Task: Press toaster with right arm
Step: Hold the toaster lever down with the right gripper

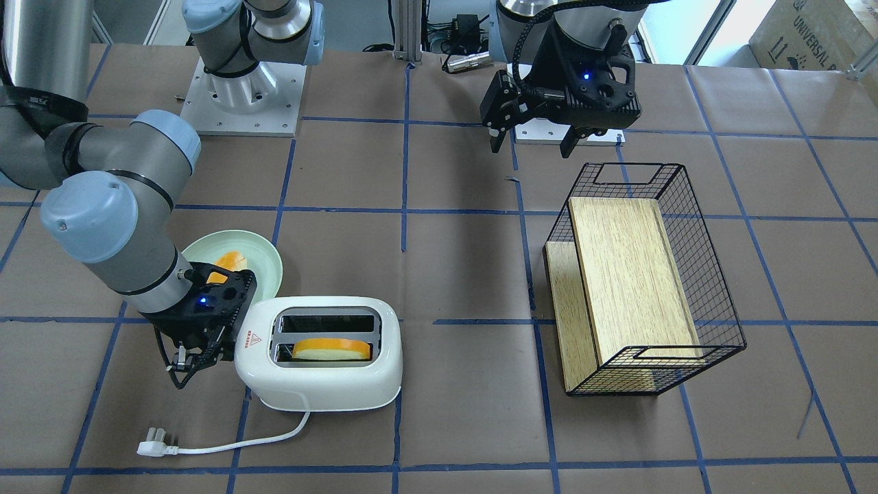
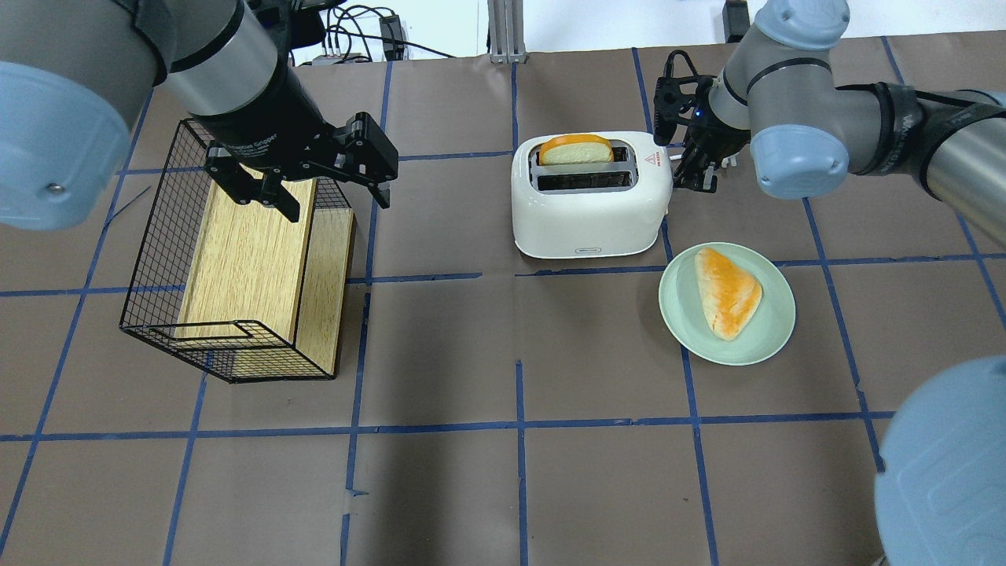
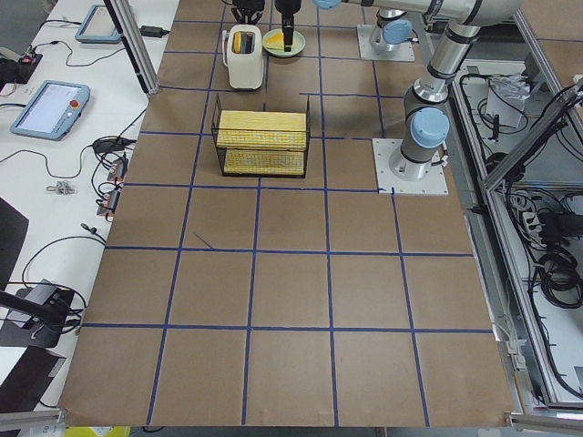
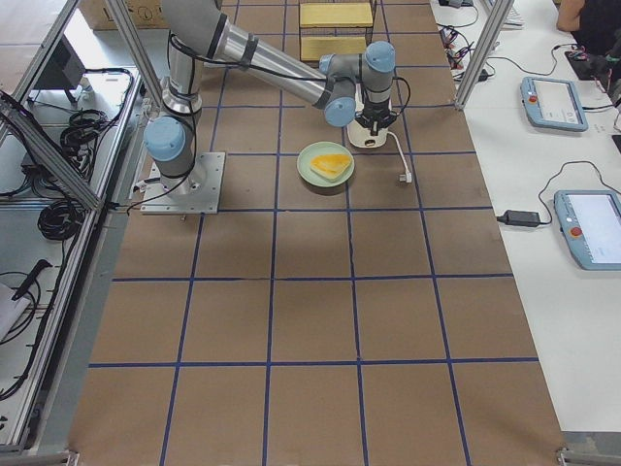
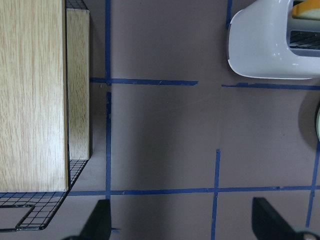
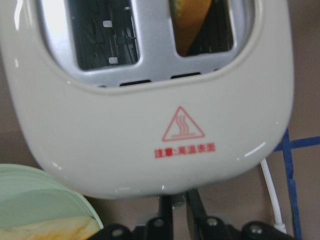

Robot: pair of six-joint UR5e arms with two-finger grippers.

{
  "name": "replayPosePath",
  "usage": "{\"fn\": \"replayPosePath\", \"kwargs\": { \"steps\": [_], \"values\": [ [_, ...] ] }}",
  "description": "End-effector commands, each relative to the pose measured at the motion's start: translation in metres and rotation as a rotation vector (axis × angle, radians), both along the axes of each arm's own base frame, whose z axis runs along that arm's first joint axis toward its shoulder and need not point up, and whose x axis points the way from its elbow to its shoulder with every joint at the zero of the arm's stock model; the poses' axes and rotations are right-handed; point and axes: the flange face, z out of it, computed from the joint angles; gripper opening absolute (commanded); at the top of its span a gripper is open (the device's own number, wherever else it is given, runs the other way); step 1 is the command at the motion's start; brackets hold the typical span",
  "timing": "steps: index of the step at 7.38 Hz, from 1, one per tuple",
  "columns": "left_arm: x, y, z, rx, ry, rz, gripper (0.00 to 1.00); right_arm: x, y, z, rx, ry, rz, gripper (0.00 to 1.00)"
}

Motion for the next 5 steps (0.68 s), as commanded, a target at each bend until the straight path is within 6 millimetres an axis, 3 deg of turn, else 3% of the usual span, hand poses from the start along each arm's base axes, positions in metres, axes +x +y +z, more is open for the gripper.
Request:
{"fn": "replayPosePath", "kwargs": {
  "steps": [1, 5],
  "values": [
    [0.0000, 0.0000, 0.0000, 0.000, 0.000, 0.000, 1.00, 0.0001, 0.0004, -0.0024, 0.004, 0.000, 0.000, 0.24],
    [0.0000, 0.0000, 0.0000, 0.000, 0.000, 0.000, 1.00, 0.0000, -0.0003, -0.0061, 0.011, -0.001, -0.001, 0.24]
  ]
}}
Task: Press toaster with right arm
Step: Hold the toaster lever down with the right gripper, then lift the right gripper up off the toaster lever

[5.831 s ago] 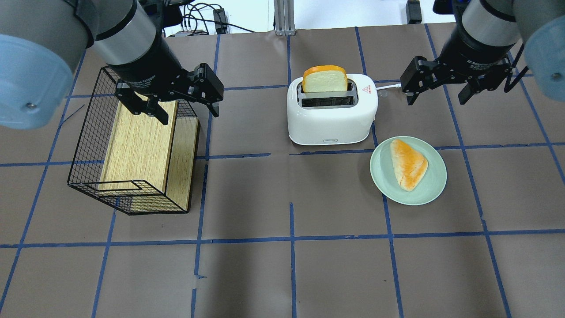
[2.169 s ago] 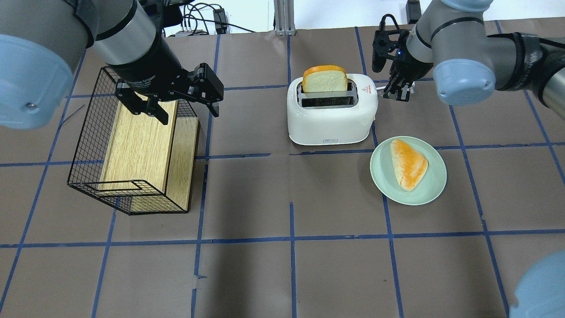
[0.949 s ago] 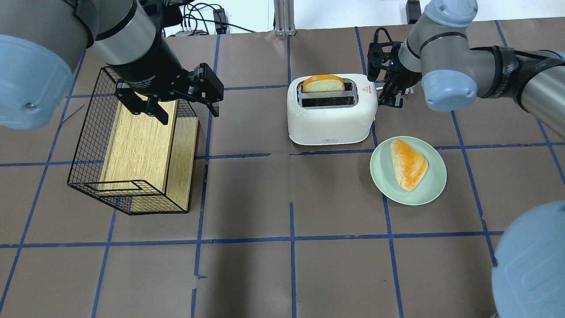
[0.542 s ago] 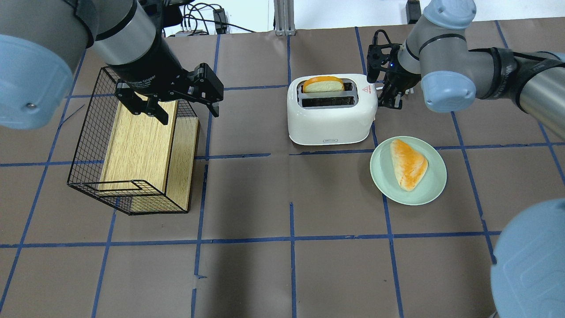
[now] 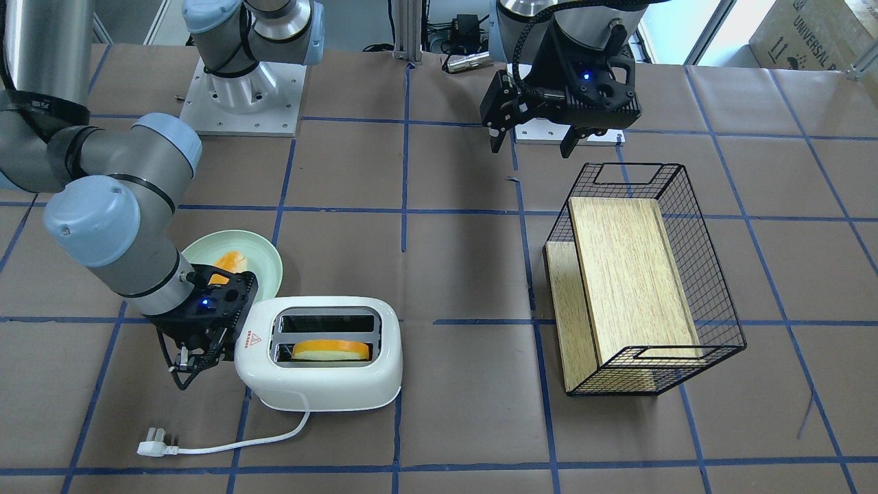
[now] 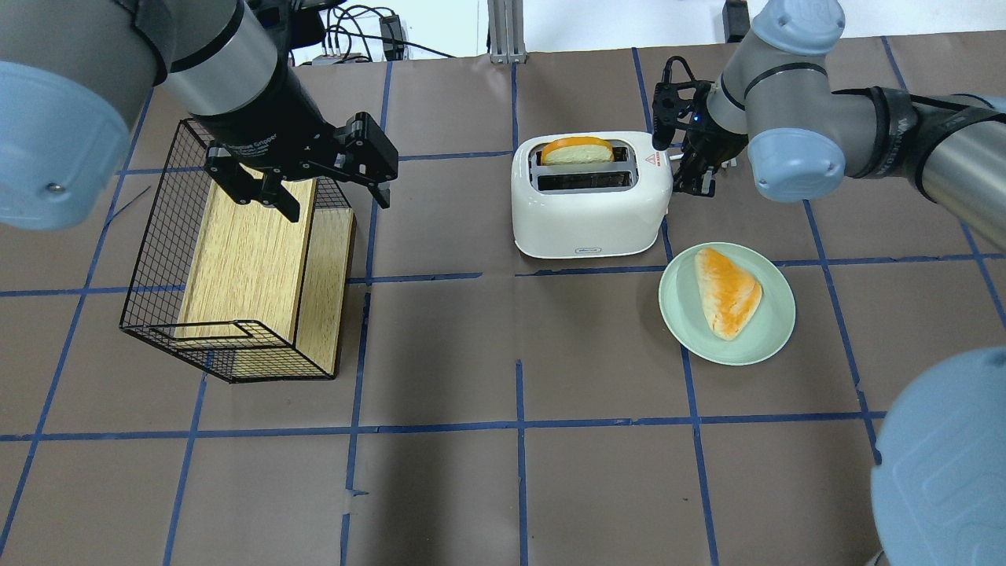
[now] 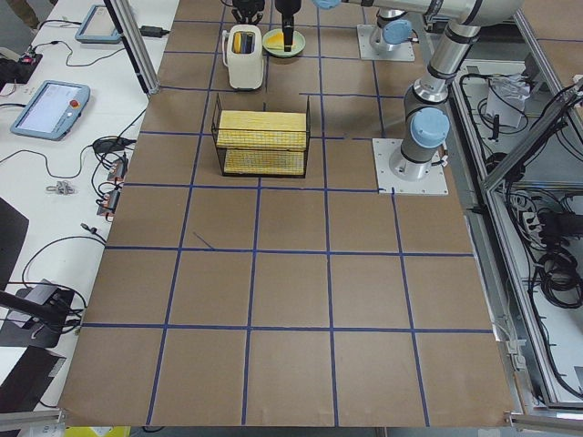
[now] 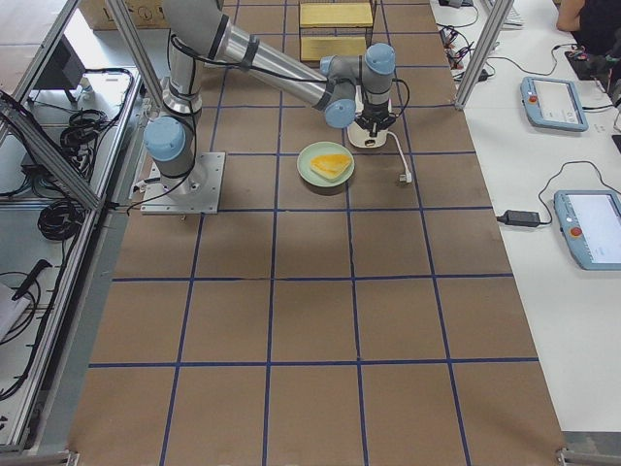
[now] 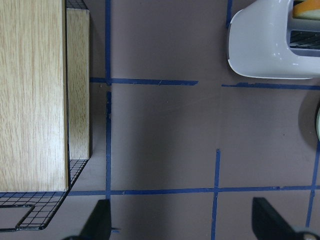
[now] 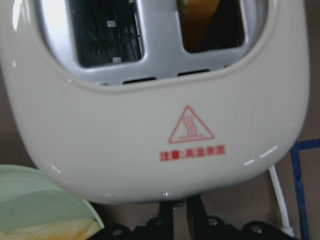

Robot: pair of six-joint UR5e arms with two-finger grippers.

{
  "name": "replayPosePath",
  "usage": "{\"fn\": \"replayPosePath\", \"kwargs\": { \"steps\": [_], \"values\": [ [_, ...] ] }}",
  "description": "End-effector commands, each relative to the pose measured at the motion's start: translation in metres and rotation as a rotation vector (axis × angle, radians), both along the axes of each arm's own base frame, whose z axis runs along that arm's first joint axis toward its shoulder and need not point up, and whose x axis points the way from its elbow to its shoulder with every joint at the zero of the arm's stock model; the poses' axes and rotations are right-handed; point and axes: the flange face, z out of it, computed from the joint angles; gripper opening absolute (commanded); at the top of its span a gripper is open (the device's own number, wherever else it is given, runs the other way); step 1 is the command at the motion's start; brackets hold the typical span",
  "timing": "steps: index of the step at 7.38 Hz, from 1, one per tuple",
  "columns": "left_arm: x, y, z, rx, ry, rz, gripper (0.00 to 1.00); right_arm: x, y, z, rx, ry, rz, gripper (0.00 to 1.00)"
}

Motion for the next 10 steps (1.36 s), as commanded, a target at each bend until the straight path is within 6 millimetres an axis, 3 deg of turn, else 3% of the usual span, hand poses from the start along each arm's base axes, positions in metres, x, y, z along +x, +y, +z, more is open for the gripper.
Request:
{"fn": "replayPosePath", "kwargs": {
  "steps": [1, 3, 7, 8, 10],
  "values": [
    [0.000, 0.000, 0.000, 0.000, 0.000, 0.000, 1.00, -0.001, -0.001, 0.001, -0.002, 0.000, -0.002, 0.24],
    [0.000, 0.000, 0.000, 0.000, 0.000, 0.000, 1.00, 0.000, 0.000, 0.000, 0.001, 0.001, -0.001, 0.24],
    [0.000, 0.000, 0.000, 0.000, 0.000, 0.000, 1.00, -0.014, -0.004, 0.020, -0.037, 0.031, 0.033, 0.26],
    [0.000, 0.000, 0.000, 0.000, 0.000, 0.000, 1.00, -0.014, -0.003, 0.055, -0.087, 0.068, 0.032, 0.27],
    [0.000, 0.000, 0.000, 0.000, 0.000, 0.000, 1.00, -0.014, 0.011, 0.112, -0.021, 0.060, 0.009, 0.32]
  ]
}}
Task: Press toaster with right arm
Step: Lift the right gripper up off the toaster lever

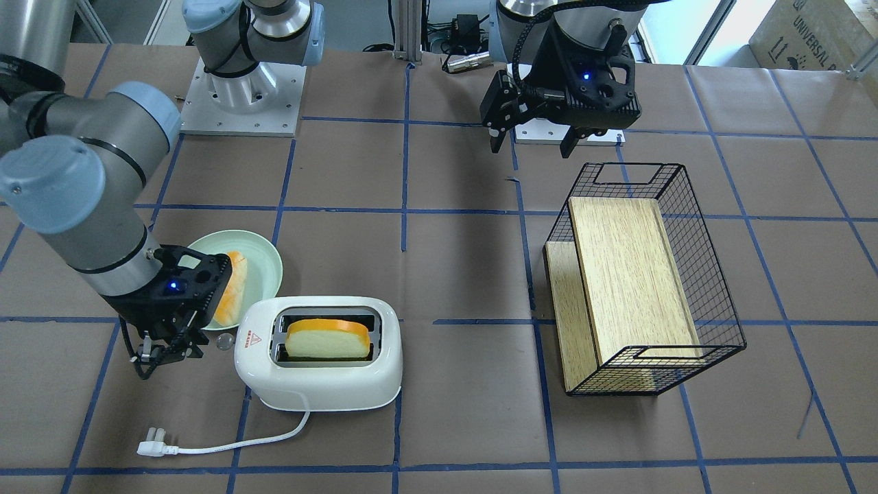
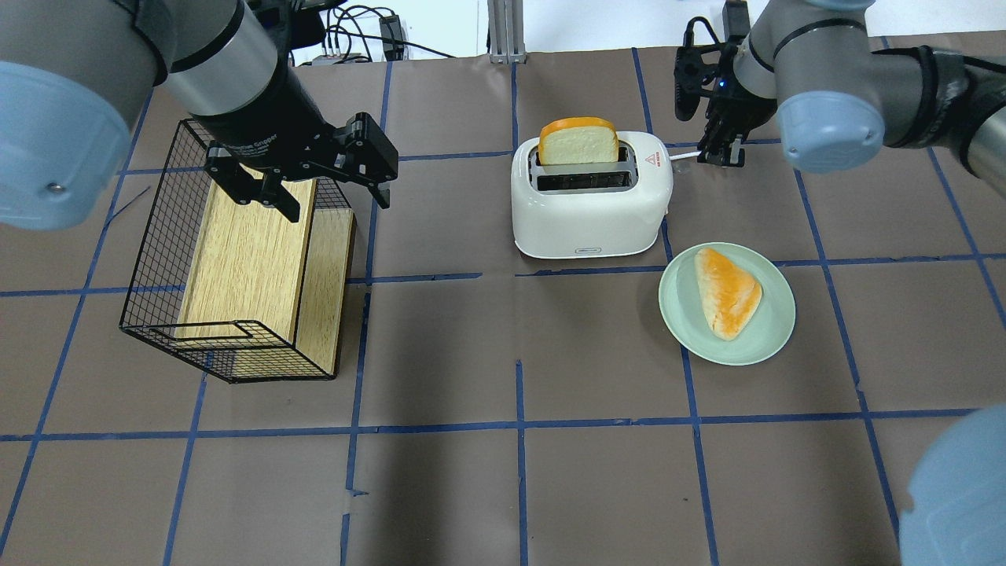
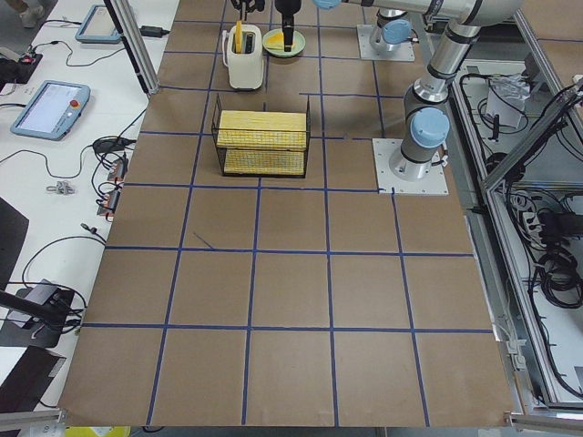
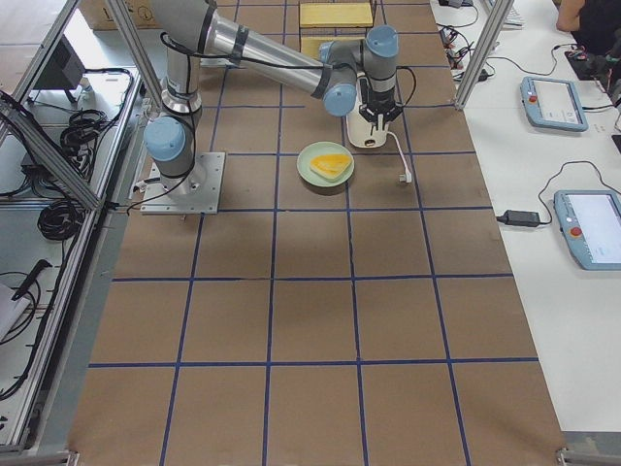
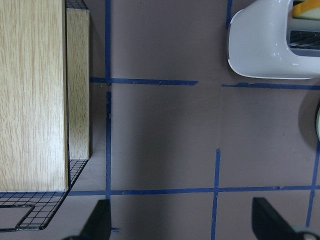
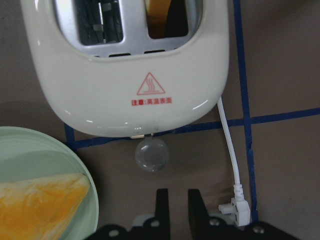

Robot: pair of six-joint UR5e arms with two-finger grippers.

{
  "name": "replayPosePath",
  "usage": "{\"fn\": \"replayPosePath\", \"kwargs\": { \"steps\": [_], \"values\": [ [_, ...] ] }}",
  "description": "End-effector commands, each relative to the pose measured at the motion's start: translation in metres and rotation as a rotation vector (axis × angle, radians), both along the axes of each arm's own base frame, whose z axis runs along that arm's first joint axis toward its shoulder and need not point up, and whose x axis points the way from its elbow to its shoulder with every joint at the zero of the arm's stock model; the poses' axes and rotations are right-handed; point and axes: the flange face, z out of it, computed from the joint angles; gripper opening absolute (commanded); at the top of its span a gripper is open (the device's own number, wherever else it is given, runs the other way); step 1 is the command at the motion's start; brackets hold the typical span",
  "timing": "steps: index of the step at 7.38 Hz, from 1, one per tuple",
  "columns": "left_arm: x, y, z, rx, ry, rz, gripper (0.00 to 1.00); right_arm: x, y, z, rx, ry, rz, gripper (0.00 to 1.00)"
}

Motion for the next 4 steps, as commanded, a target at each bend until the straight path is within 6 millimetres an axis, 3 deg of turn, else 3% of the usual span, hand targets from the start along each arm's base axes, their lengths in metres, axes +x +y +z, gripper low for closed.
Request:
{"fn": "replayPosePath", "kwargs": {
  "steps": [1, 2, 3, 4],
  "values": [
    [0.000, 0.000, 0.000, 0.000, 0.000, 0.000, 1.00, 0.002, 0.019, 0.045, 0.071, -0.006, -0.051, 0.48],
    [0.000, 0.000, 0.000, 0.000, 0.000, 0.000, 1.00, 0.001, 0.028, 0.049, 0.114, -0.032, -0.175, 0.70],
    [0.000, 0.000, 0.000, 0.000, 0.000, 0.000, 1.00, 0.012, 0.048, 0.077, 0.138, -0.053, -0.321, 0.75],
    [0.000, 0.000, 0.000, 0.000, 0.000, 0.000, 1.00, 0.014, 0.058, 0.092, 0.137, -0.070, -0.477, 0.79]
  ]
}}
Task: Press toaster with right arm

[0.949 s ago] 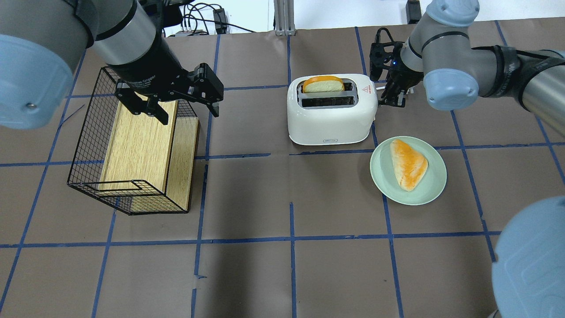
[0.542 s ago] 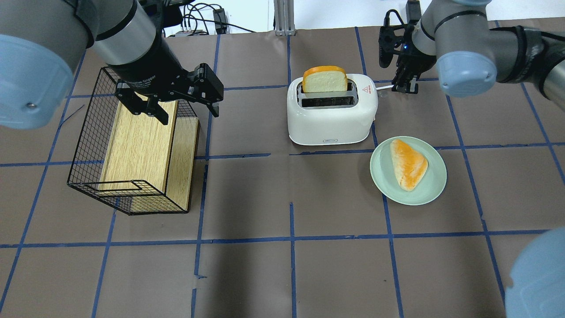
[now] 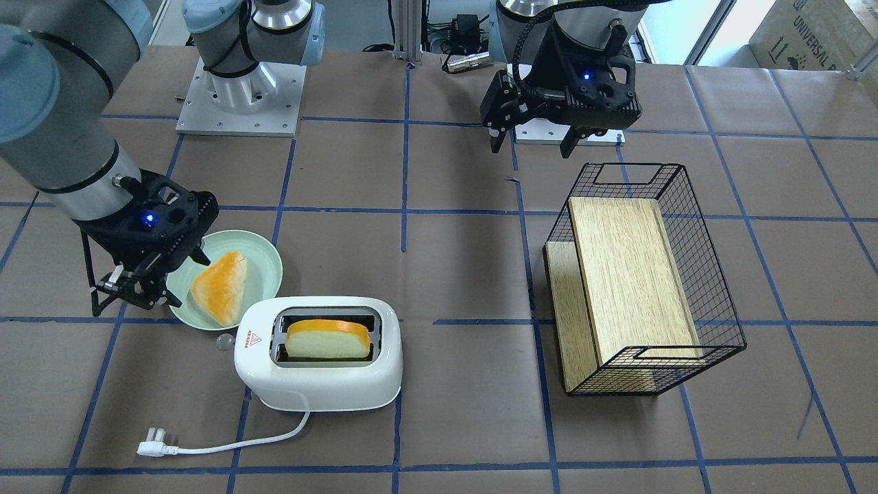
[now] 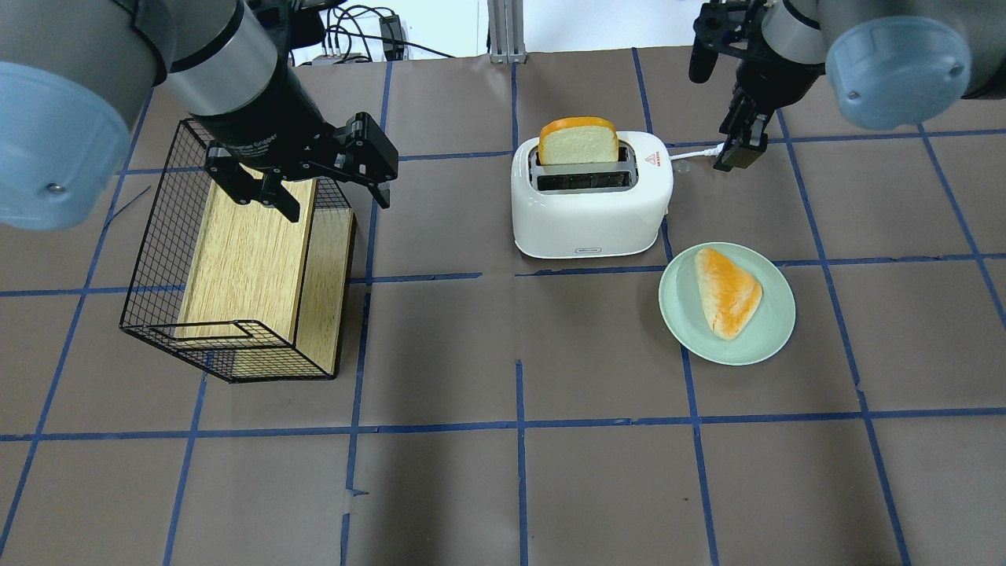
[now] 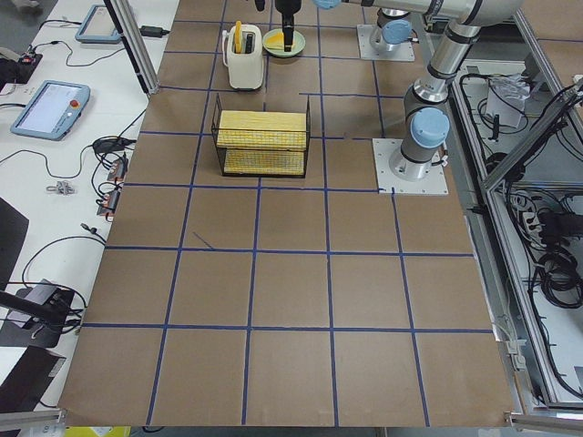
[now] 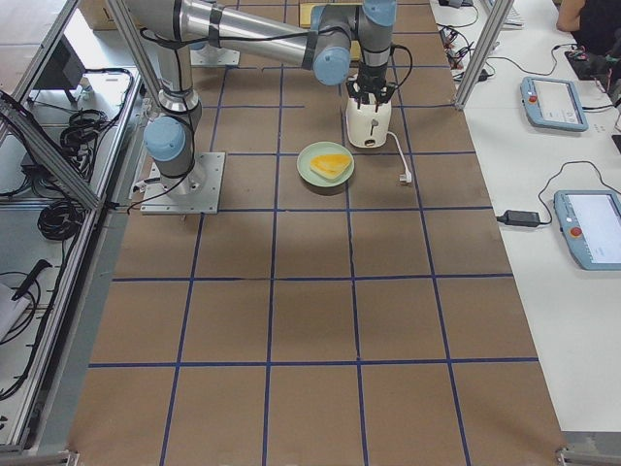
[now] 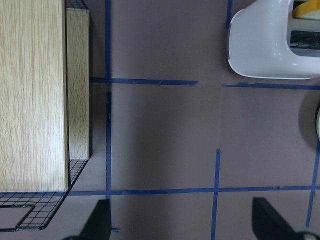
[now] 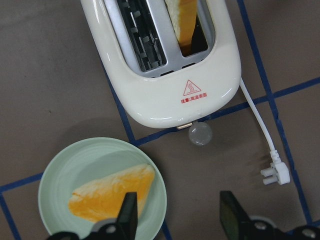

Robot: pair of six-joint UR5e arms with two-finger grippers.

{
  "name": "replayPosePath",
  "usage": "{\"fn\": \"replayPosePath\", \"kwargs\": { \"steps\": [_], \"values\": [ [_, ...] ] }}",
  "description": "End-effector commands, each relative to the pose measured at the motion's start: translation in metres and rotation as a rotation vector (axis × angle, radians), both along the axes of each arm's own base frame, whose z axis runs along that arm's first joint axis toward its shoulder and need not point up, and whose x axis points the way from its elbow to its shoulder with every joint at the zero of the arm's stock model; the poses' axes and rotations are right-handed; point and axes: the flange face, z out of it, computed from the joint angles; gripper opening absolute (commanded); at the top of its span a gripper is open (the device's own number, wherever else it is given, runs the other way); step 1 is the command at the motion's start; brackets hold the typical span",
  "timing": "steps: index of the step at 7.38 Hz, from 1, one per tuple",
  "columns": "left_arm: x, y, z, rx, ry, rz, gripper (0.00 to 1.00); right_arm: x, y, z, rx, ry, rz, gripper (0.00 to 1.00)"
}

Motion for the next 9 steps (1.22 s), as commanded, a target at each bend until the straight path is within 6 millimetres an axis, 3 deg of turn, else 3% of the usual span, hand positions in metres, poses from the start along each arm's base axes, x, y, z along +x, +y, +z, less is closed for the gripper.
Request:
{"fn": "replayPosePath", "kwargs": {
  "steps": [1, 3, 6, 9],
  "values": [
    [0.000, 0.000, 0.000, 0.000, 0.000, 0.000, 1.00, 0.005, 0.021, 0.024, 0.065, -0.017, -0.297, 0.82],
    [0.000, 0.000, 0.000, 0.000, 0.000, 0.000, 1.00, 0.009, 0.066, 0.063, 0.124, -0.021, -0.633, 0.86],
    [0.000, 0.000, 0.000, 0.000, 0.000, 0.000, 1.00, 0.019, 0.104, 0.087, 0.184, 0.001, -1.013, 1.00],
    [0.000, 0.000, 0.000, 0.000, 0.000, 0.000, 1.00, 0.019, 0.111, 0.091, 0.187, -0.001, -1.107, 1.00]
  ]
}}
